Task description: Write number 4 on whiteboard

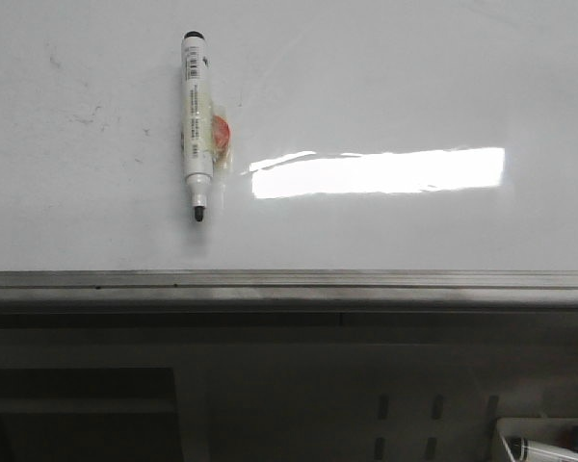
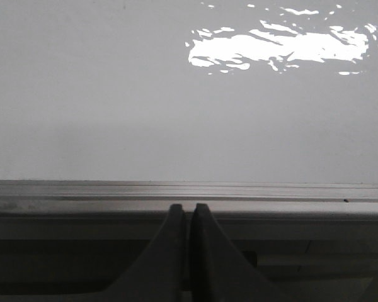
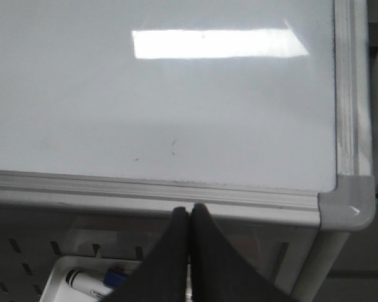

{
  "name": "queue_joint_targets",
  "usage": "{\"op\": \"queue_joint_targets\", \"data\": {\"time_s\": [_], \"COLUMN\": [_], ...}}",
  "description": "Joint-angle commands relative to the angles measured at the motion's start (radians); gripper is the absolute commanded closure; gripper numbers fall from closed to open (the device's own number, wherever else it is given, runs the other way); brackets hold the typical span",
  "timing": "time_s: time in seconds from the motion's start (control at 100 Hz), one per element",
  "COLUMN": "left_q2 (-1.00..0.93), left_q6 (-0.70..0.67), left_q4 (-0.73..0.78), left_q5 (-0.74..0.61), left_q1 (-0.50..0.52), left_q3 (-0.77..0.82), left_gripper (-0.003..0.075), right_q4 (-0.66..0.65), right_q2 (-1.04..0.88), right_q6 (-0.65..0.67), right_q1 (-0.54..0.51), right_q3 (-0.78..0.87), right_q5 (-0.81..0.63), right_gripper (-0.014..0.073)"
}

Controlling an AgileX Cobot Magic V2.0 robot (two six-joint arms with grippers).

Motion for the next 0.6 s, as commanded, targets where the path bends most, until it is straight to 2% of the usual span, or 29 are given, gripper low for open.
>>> {"op": "queue_joint_targets", "data": {"time_s": [0.0,0.11,0.19,0.24,0.3,0.35,0.45,0.59], "left_q2": [-0.023,-0.023,-0.023,-0.023,-0.023,-0.023,-0.023,-0.023], "left_q6": [-0.01,-0.01,-0.01,-0.01,-0.01,-0.008,-0.008,-0.008], "left_q4": [-0.014,-0.012,-0.056,-0.181,-0.467,-0.584,-0.737,-0.874], "left_q5": [-0.041,-0.044,-0.053,-0.088,-0.124,-0.148,-0.208,-0.21], "left_q1": [0.003,0.003,0.003,0.003,0.003,0.003,0.003,0.003], "left_q3": [0.034,0.034,0.034,0.034,0.034,0.034,0.034,0.034], "left_gripper": [0.0741,0.0741,0.0741,0.0741,0.0741,0.0741,0.0741,0.0741], "right_q4": [-0.045,-0.059,-0.059,-0.022,0.06,0.152,0.33,0.445], "right_q2": [-0.012,-0.012,-0.012,-0.012,-0.012,-0.012,-0.012,-0.012], "right_q6": [-0.002,-0.002,-0.002,-0.002,-0.002,0.0,0.0,0.0], "right_q1": [-0.004,-0.004,-0.004,-0.004,-0.004,-0.004,-0.004,-0.004], "right_q3": [0.024,0.024,0.024,0.024,0.024,0.024,0.024,0.024], "right_q5": [-0.022,-0.049,-0.146,-0.241,-0.364,-0.441,-0.49,-0.465], "right_gripper": [0.0648,0.0648,0.0648,0.0648,0.0648,0.0648,0.0648,0.0648]}}
